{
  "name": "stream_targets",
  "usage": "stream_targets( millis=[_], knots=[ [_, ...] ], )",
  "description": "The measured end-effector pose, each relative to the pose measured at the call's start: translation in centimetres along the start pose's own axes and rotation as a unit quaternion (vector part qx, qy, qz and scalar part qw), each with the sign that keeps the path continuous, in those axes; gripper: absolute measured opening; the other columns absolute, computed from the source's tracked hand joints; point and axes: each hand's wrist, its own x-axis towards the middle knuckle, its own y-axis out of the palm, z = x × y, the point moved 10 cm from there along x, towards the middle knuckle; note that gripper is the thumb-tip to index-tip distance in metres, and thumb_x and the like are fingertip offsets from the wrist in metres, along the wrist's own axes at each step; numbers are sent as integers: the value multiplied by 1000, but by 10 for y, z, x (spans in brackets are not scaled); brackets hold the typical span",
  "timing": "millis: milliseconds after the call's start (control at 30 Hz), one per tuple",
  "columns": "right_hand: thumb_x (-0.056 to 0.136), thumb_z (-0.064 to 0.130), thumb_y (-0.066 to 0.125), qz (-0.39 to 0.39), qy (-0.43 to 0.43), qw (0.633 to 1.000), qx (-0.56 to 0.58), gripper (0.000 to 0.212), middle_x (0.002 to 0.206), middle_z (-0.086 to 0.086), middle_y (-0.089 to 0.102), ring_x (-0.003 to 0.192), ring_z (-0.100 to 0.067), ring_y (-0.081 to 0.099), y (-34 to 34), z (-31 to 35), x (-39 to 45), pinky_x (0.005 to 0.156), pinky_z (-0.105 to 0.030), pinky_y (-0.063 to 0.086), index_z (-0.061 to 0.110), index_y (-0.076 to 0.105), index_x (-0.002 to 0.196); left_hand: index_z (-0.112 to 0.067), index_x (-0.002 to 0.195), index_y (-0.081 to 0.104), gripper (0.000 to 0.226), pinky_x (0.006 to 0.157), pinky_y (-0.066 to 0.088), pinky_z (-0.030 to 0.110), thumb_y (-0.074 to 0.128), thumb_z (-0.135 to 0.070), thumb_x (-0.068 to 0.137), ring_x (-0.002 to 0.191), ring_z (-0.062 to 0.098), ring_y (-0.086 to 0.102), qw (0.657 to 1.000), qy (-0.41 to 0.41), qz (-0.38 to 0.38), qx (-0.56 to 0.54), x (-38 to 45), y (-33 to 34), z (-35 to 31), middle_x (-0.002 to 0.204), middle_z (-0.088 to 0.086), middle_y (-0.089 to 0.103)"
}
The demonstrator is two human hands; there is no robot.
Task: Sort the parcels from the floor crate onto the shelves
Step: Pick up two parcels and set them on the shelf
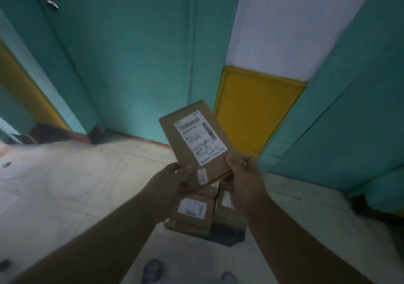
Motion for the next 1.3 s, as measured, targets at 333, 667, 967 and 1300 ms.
stream_targets(
  millis=[333, 667, 967, 1300],
  knots=[
    [95, 9, 65, 55, 23, 978, -198, 6, 99, -10, 69, 88, -22, 69, 61, -70, -24, 72, -32, 58, 11, 61, 99, -17, 123, 51, 23, 75, 56, 37, 50, -15, 101, 93, 22, 68, 988, 23, -98, 120, 20, -109, -23, 110, 3, 68],
    [93, 27, 65, -31, 155, 933, -324, 10, 84, -2, 65, 80, -21, 63, -22, -245, 29, 73, -35, 53, 18, 62, 89, -17, 112, 52, 19, 77, 60, 48, 49, -25, 95, 90, 23, 66, 942, -46, -202, 263, 93, -185, 95, 99, 4, 65],
    [67, 78, 63, -159, 227, 814, -511, 89, 123, -8, 65, 103, -29, 65, -101, -399, 139, 76, -34, 55, 18, 56, 131, -17, 114, 55, 23, 69, 58, 38, 49, -28, 94, 91, 20, 65, 907, -120, -281, 291, 144, -271, 221, 100, 2, 63],
    [57, 72, 78, -133, 241, 779, -564, 91, 119, -10, 67, 106, -36, 66, -113, -435, 163, 83, -47, 58, 15, 54, 124, -23, 108, 58, 16, 71, 60, 39, 48, -26, 95, 87, 20, 72, 918, -157, -294, 217, 149, -286, 264, 99, 3, 71]
  ],
)
